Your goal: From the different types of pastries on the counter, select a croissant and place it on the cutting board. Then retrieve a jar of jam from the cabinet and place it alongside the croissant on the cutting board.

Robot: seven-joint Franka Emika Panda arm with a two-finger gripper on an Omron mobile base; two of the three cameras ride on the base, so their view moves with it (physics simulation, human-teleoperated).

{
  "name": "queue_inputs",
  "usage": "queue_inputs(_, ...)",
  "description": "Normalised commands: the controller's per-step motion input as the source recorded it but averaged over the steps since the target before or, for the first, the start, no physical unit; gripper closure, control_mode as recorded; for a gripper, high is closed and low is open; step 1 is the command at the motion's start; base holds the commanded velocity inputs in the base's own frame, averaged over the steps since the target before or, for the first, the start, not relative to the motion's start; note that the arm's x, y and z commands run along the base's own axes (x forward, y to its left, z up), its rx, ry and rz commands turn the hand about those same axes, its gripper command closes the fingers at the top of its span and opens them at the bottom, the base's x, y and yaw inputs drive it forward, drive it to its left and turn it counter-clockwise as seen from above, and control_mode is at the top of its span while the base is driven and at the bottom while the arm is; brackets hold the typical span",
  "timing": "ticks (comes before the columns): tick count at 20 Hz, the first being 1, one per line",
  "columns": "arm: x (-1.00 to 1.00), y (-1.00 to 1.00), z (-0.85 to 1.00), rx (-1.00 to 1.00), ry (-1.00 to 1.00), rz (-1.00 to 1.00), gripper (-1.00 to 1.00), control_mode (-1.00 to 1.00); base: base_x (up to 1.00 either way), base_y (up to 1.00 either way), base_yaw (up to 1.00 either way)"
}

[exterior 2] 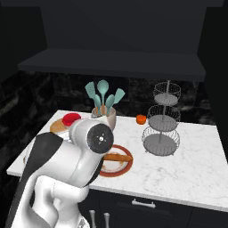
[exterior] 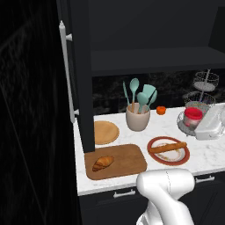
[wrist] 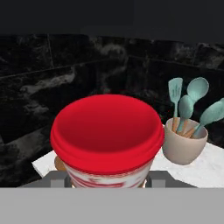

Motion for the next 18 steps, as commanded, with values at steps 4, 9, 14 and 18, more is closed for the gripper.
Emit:
queue_inputs(4,0.98,1.0,-1.0,0.0,-0.08,0.32,1.0,-1.0,0.0,0.0,0.0)
queue_inputs(9,0.3,0.23,-0.48,0.02,-0.03,0.16,1.0,-1.0,0.0,0.0,0.0)
queue_inputs(14,0.62,0.64,-1.0,0.08,-0.32,0.55,1.0,-1.0,0.0,0.0,0.0)
queue_inputs(18,0.16,0.14,-0.25,0.03,-0.07,0.14,1.0,-1.0,0.0,0.0,0.0)
